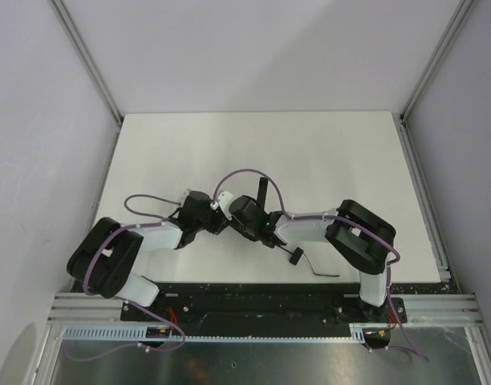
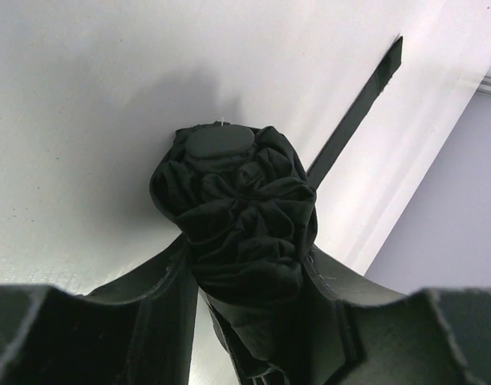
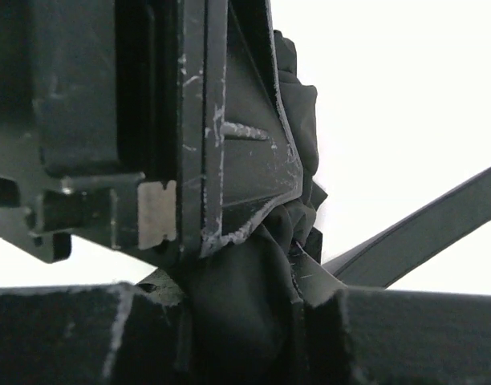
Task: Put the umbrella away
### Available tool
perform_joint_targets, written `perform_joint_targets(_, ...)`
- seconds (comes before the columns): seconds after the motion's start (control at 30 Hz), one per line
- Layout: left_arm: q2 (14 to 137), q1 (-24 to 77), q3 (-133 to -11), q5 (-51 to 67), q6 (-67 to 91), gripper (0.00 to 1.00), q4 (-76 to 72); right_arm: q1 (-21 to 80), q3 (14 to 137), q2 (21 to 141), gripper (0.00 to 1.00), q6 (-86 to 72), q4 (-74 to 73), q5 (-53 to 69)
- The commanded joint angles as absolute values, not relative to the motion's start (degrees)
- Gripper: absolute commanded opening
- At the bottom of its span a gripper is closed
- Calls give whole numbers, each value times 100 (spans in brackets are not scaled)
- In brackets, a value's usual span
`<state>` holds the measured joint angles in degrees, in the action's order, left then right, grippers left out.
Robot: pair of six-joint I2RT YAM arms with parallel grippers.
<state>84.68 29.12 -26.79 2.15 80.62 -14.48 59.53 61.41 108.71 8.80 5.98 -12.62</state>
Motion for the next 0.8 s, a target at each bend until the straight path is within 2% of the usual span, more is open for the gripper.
perform_joint_targets(0.0,8692,2966,-2419,56,7708,0,121,5720,6134,11258,3,736,369,-485)
perform_joint_targets(0.07,8637,2963,-2435,27,7616,2,116,5545,6108,11287,1,689,327,90)
perform_joint_targets(0.1,8603,2958,-2444,27,7574,8,119,5449,6099,11304,0,635,313,405)
perform_joint_targets(0.13,8569,2956,-2452,22,7527,17,121,5326,6091,11330,0,572,306,813)
perform_joint_targets(0.2,8481,2954,-2454,25,7447,43,120,5087,6069,11378,0,391,347,1592)
perform_joint_targets(0.27,8376,2953,-2448,20,7364,64,118,4853,6039,11438,0,166,445,2334)
perform_joint_targets(0.33,8312,2953,-2445,-101,7299,75,115,4643,6032,11536,0,-66,573,3009)
perform_joint_targets(0.5,8370,2960,-2436,-67,7276,84,116,4230,5990,11844,0,-860,1113,4340)
perform_joint_targets(0.7,8620,2963,-2387,-76,7342,84,111,3906,5954,12217,0,-1714,1839,5465)
perform_joint_targets(0.77,8758,2967,-2416,-107,7344,81,109,3842,5918,12347,0,-2015,2132,5708)
